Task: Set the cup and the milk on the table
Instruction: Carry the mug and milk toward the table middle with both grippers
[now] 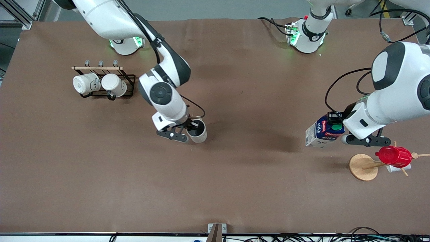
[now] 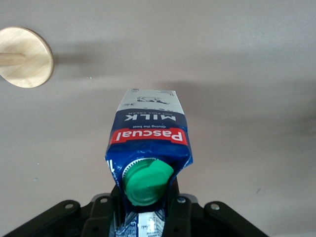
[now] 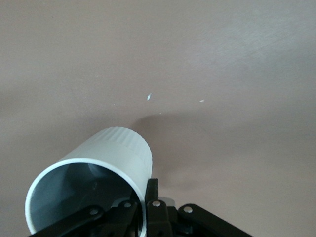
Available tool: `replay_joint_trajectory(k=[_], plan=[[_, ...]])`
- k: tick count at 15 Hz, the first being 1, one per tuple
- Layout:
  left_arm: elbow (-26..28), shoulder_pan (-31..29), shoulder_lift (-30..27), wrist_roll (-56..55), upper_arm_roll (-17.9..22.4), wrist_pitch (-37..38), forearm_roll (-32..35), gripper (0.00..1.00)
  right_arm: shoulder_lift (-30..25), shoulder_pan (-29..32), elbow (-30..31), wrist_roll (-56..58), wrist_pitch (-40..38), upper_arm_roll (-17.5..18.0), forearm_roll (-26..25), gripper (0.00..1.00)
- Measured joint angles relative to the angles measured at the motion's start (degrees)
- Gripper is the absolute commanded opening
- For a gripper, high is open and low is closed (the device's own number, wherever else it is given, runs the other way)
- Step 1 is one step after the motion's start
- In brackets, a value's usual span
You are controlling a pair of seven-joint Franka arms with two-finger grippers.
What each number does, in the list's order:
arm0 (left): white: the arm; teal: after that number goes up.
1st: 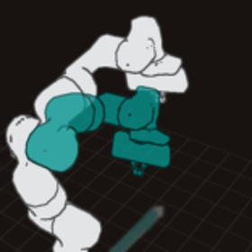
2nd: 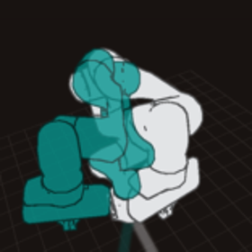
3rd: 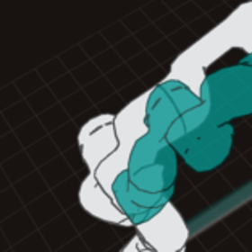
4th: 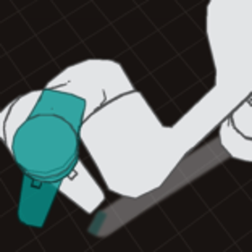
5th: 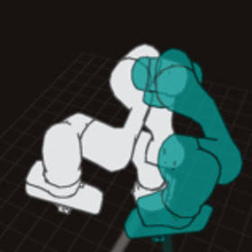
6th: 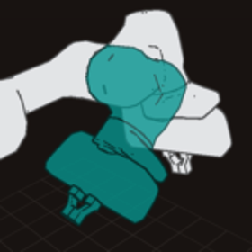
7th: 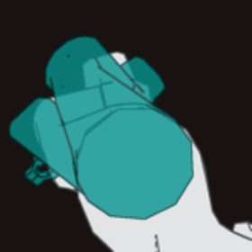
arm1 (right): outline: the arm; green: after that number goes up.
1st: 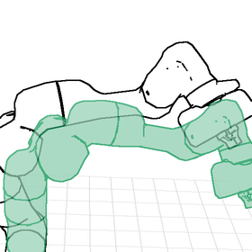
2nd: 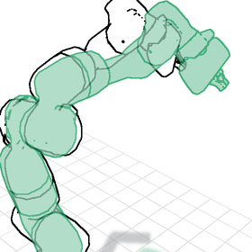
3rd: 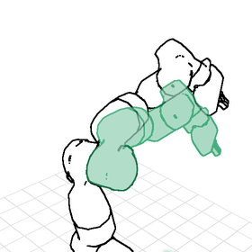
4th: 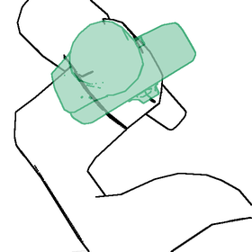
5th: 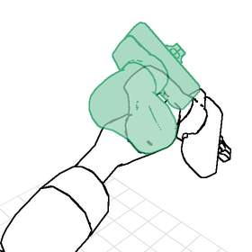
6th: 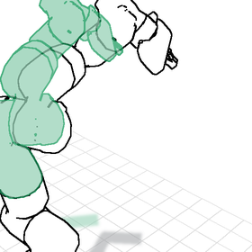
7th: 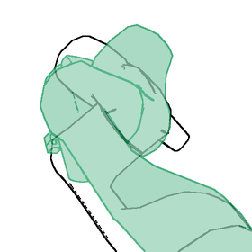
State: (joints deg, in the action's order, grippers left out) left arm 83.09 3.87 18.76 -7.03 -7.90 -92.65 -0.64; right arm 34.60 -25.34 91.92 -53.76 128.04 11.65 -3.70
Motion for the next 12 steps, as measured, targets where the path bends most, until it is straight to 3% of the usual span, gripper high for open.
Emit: replay_joint_trajectory(k=[4,10,11,12], plan=[[-0.2,2.7,0.7,-4.2,0.0,-0.2,0.0,0.24,4.2,-1.8,-3.3,-1.1,0.1,0.0,-1.7,0.0],[-0.3,8.2,4.1,-12.6,-0.1,-5.5,-1.5,0.24,5.1,-3.5,-3.8,-1.1,0.0,0.0,-4.6,0.04],[-0.3,9.4,4.8,-14.7,-0.2,-6.6,-1.8,0.24,5.1,-3.6,-3.8,-1.2,0.0,0.0,-4.6,0.21],[-0.4,10.7,5.4,-16.9,-0.2,-7.3,-2.0,0.24,5.1,-3.6,-3.8,-1.3,0.0,-0.1,-4.6,0.53]])
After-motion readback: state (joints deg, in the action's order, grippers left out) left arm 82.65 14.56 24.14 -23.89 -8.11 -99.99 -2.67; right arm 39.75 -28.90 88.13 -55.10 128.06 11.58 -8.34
